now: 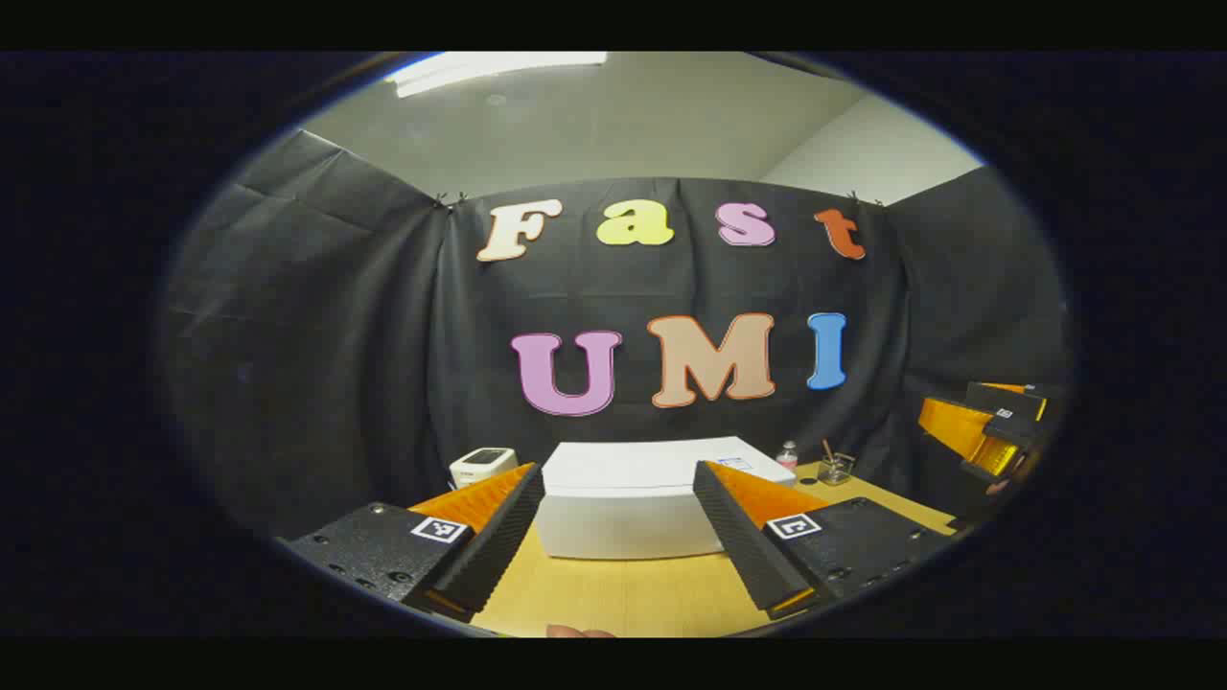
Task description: Open the microwave oven with the left hand, put the food in, and close the microwave oven.
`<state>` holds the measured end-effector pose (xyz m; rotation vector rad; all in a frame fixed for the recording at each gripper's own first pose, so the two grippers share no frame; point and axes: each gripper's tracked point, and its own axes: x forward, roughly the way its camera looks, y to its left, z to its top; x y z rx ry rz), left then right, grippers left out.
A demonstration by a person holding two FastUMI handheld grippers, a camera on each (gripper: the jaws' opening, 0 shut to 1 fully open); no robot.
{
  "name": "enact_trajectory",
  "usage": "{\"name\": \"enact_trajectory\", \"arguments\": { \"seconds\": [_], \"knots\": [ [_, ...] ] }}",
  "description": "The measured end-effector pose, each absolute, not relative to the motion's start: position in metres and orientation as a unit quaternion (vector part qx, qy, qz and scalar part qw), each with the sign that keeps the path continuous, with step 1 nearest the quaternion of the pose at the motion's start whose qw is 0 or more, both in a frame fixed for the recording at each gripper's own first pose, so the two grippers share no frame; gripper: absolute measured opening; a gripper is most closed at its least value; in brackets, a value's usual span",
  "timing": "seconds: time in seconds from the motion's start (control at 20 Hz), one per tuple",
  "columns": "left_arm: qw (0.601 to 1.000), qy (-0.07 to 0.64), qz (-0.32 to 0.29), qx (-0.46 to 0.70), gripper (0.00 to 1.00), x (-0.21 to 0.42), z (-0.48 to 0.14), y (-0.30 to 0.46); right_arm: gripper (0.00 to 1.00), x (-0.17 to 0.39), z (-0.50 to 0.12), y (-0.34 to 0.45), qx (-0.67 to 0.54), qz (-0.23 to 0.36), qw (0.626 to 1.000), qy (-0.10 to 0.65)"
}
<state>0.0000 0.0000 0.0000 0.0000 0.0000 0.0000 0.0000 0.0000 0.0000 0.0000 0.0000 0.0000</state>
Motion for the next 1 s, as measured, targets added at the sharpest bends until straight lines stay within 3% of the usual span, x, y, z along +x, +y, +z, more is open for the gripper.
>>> {"name": "enact_trajectory", "arguments": {
  "seconds": [0.05, 0.55, 1.0],
  "knots": [
    [1.0, 0.003, -0.001, 0.001, 0.98, 0.001, -0.002, -0.002, 0.96, 0.001, -0.001, -0.001, -0.001, -0.002, 1.0, 0.002],
    [1.0, 0.016, 0.004, 0.018, 1.0, 0.005, -0.008, -0.005, 1.0, 0.009, 0.002, -0.009, -0.004, 0.007, 1.0, 0.002],
    [1.0, 0.023, 0.004, 0.009, 1.0, 0.011, -0.012, -0.011, 0.96, 0.016, -0.005, 0.0, -0.017, 0.024, 1.0, 0.006]
  ]
}}
